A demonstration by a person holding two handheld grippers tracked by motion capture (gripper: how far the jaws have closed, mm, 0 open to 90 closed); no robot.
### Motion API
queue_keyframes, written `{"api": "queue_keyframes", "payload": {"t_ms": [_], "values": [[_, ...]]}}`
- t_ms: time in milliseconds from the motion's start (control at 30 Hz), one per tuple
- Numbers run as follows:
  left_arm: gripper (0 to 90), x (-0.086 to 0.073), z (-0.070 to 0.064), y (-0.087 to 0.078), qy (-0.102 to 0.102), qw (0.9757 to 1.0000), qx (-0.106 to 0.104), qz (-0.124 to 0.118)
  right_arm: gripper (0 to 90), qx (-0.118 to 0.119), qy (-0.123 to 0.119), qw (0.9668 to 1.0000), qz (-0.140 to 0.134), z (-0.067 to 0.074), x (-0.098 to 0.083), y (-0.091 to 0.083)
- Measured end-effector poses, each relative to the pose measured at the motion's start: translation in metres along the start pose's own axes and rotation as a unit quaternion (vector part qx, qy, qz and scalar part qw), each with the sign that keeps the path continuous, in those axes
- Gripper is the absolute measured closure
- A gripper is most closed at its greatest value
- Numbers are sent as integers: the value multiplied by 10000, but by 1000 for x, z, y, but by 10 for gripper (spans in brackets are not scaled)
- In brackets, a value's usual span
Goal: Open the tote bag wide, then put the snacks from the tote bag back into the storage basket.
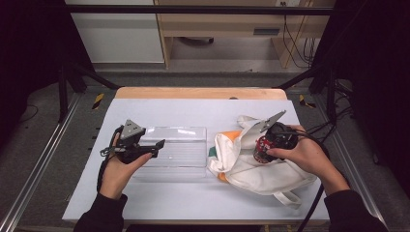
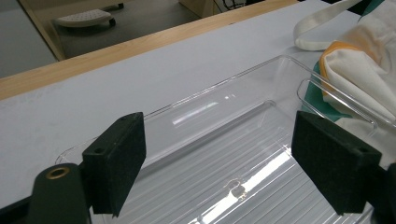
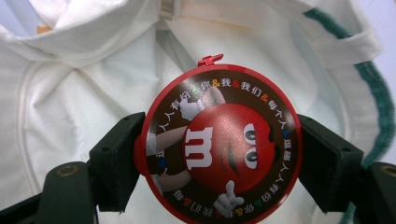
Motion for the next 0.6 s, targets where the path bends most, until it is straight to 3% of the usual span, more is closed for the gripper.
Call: {"api": "queue_keyframes", "payload": {"t_ms": [600], "values": [[169,-6,19,-4,-217,9996,167,-6,243,-140,-17,9995,-297,4,11,-47]]}}
Point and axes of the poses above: each handheld gripper's, and its own axes: y roughly forward along the jaws, x roughly out of its top, z roughly to its left, the point moved 2 cm from there along y, roughly forward along the jaws, and after that the axes turned 13 degrees about z, right-handed, at the moved point
